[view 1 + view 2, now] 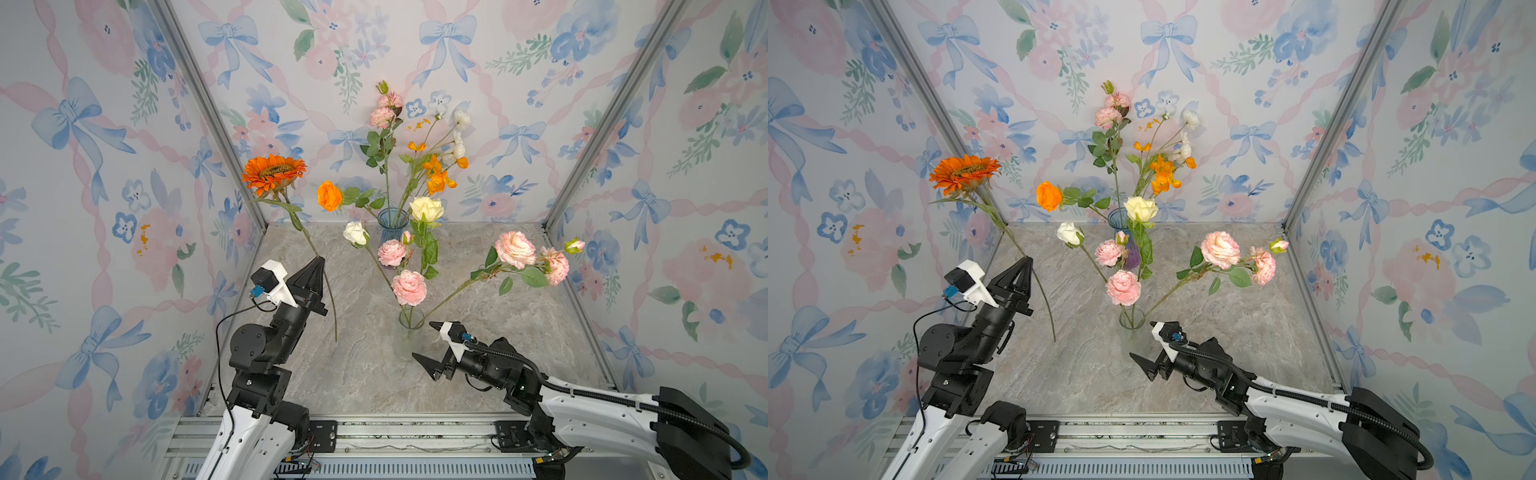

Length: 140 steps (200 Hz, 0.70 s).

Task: Arrange the flowers into the vase
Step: 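Lift the orange sunflower and swing it over the clear glass, then lower the sunflower stem into the clear glass with the left gripper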

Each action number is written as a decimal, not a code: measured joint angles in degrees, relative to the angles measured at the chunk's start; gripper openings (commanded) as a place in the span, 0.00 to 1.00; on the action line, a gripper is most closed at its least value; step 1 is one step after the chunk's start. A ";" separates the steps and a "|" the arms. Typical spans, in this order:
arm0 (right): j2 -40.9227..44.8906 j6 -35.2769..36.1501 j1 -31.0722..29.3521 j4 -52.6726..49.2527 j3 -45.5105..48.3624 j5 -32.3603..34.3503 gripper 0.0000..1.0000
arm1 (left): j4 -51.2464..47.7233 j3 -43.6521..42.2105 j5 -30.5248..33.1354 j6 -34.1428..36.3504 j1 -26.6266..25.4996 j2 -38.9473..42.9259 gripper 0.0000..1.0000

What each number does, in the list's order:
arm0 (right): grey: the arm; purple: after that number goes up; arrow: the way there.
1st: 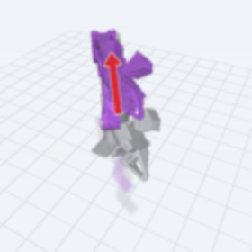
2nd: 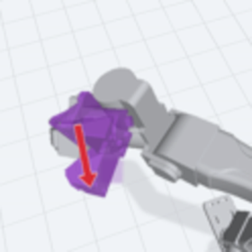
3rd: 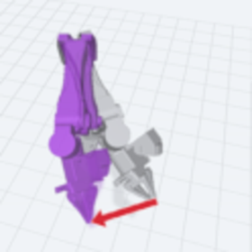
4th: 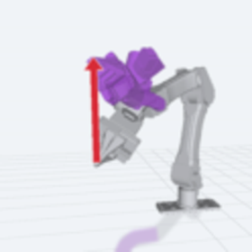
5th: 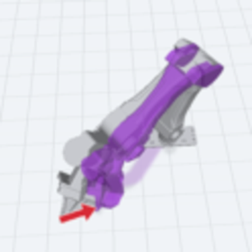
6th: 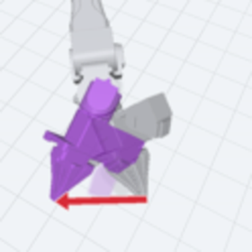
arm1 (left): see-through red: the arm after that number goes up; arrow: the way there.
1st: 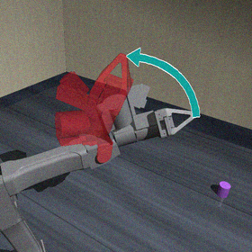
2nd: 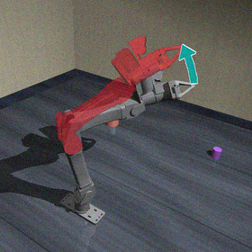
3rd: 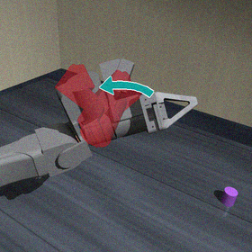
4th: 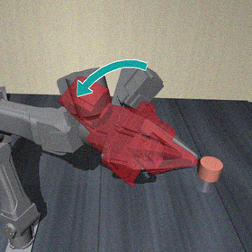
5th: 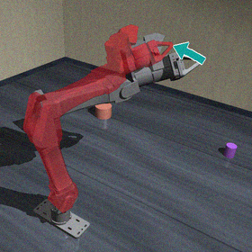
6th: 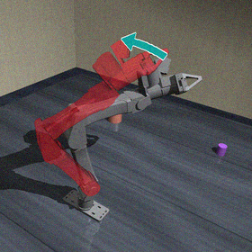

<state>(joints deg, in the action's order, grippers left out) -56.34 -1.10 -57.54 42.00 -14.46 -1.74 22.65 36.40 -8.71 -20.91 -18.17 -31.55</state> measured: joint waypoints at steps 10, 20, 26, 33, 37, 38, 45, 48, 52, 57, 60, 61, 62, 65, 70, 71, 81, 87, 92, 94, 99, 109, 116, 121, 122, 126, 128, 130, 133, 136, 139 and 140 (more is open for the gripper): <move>0.20 0.02 0.00 -0.04 0.00 0.00 0.97 | 2.84 0.57 -1.33 -0.07 -3.04 -2.19 0.00; 0.26 0.02 0.00 -0.04 0.00 0.00 0.97 | 5.25 1.11 -1.57 0.81 -7.10 -4.46 0.00; 0.31 0.04 0.00 -0.07 0.00 0.00 0.97 | 6.38 1.60 -1.62 1.49 -9.62 -5.73 0.00; 0.33 0.02 0.00 -0.07 0.00 0.00 0.97 | 7.74 2.27 -1.42 2.73 -12.96 -7.45 0.00; 0.37 0.04 0.00 -0.07 0.00 0.00 0.97 | 8.63 2.80 -1.16 3.28 -15.04 -8.52 0.00; 0.37 0.02 0.00 -0.07 0.00 0.00 0.97 | 8.74 2.86 -1.14 3.50 -15.43 -8.72 0.00; 0.48 0.04 0.00 -0.07 0.00 0.00 0.97 | 10.23 3.82 -0.72 4.96 -18.86 -10.67 0.00; 0.50 0.04 0.00 -0.09 0.00 0.00 0.97 | 10.82 4.20 -0.57 5.46 -20.06 -11.34 0.00; 0.55 0.04 0.00 -0.09 0.00 0.00 0.97 | 11.63 4.76 -0.37 6.27 -21.77 -12.48 0.00; 0.59 0.04 0.00 -0.09 0.00 0.00 0.97 | 12.63 5.49 0.00 7.21 -23.65 -13.70 0.00; 0.61 0.04 0.00 -0.07 0.00 0.00 0.97 | 13.18 5.92 0.31 7.82 -24.81 -14.51 0.00; 0.61 0.04 0.00 -0.09 0.00 0.00 0.97 | 13.35 6.03 0.39 7.93 -25.05 -14.67 0.00; 0.61 0.04 0.00 -0.09 0.00 0.00 0.97 | 13.66 6.25 0.50 8.13 -25.46 -14.99 0.00; 0.63 0.04 0.00 -0.09 0.00 0.00 0.97 | 14.25 6.69 0.81 8.83 -26.38 -15.80 0.00; 0.63 0.04 0.00 -0.09 0.00 0.00 0.97 | 15.52 7.52 1.33 10.01 -28.24 -17.29 0.00; 0.63 0.04 0.00 -0.09 0.00 0.00 0.97 | 15.67 7.61 1.42 10.21 -28.48 -17.51 0.00; 0.63 0.04 -0.02 -0.09 0.00 0.00 0.97 | 17.84 8.96 2.49 12.35 -31.63 -20.04 0.00; 0.63 0.04 -0.04 -0.11 0.00 0.00 0.97 | 19.08 9.70 3.17 13.86 -33.35 -21.64 0.00; 0.63 0.07 -0.04 -0.11 0.00 0.00 0.97 | 20.04 10.34 3.78 15.15 -34.75 -23.04 0.00; 0.63 0.04 -0.04 -0.13 0.00 0.00 0.97 | 20.41 10.58 3.91 15.45 -35.28 -23.47 0.00; 0.63 0.07 -0.04 -0.15 0.00 0.00 0.97 | 21.22 11.08 4.37 16.57 -36.33 -24.65 0.00; 0.63 0.07 -0.04 -0.26 0.00 0.00 0.97 | 22.64 11.96 5.09 18.40 -37.99 -26.73 0.00; 0.63 0.07 -0.04 -0.33 0.00 0.00 0.97 | 23.65 12.37 5.46 19.54 -38.64 -28.11 0.00; 0.63 0.07 -0.04 -0.37 0.00 0.00 0.97 | 24.28 12.55 5.73 20.28 -38.93 -29.00 0.00; 0.63 0.07 -0.04 -0.39 0.00 0.00 0.97 | 24.37 12.57 5.77 20.37 -38.95 -29.14 0.00; 0.63 0.07 -0.04 -0.44 0.00 -0.02 0.97 | 24.90 12.68 5.95 20.96 -39.15 -29.88 0.00; 0.63 0.07 -0.04 -0.46 0.00 0.00 0.97 | 25.16 12.68 5.99 21.18 -39.21 -30.18 0.00; 0.63 0.07 -0.04 -0.48 0.00 -0.02 0.97 | 25.40 12.68 6.08 21.44 -39.21 -30.53 0.00; 0.63 0.07 -0.04 -0.52 0.00 -0.02 0.97 | 25.75 12.68 6.19 21.86 -39.26 -30.95 0.00; 0.63 0.07 -0.04 -0.57 0.00 0.00 0.97 | 25.94 12.68 6.27 22.12 -39.26 -31.34 0.00; 0.66 0.07 -0.04 -0.63 0.00 -0.02 0.97 | 26.23 12.68 6.36 22.47 -39.26 -31.76 0.00; 0.66 0.07 -0.04 -0.66 0.00 0.00 0.97 | 26.40 12.66 6.38 22.58 -39.26 -31.93 0.00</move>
<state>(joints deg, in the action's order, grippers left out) -55.68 -1.04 -57.58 41.34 -14.46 -1.74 49.06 49.06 -2.33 1.67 -57.43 -63.48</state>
